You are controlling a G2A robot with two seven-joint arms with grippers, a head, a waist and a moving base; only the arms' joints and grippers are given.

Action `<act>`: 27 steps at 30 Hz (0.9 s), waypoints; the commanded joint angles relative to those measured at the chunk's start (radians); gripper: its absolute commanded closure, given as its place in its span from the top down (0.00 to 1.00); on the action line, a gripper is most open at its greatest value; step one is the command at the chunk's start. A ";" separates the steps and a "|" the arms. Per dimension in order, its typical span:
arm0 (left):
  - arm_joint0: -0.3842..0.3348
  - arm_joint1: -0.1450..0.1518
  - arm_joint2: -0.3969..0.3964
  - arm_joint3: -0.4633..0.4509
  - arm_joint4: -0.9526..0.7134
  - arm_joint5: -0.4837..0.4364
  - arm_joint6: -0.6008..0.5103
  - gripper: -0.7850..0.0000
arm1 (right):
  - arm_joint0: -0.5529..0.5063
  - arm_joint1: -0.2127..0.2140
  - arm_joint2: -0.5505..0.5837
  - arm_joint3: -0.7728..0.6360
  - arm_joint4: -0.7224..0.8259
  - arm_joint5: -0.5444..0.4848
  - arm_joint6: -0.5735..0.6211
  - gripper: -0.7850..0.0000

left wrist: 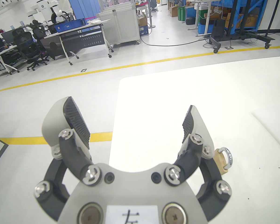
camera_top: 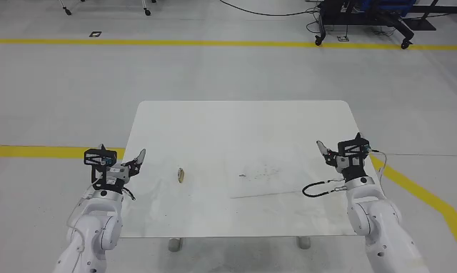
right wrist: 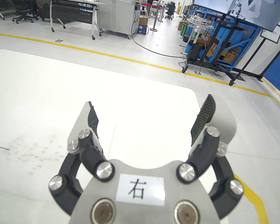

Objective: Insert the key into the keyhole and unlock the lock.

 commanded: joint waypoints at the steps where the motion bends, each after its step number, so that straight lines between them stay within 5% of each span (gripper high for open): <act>1: 0.000 0.000 0.000 0.000 0.000 0.000 0.000 1.00 | 0.000 0.000 0.000 0.000 0.000 0.000 0.000 1.00; 5: 0.000 0.000 0.000 0.000 0.000 0.000 0.000 1.00 | 0.000 0.000 -0.005 -0.001 -0.002 -0.010 0.002 1.00; 13: 0.000 0.000 0.000 0.000 0.000 0.000 0.000 1.00 | 0.189 -0.012 -0.294 0.122 -0.106 -0.351 0.135 1.00; 27: 0.000 0.000 0.000 0.000 0.000 0.000 0.000 1.00 | 0.225 -0.016 -0.330 0.160 -0.123 -0.378 0.175 1.00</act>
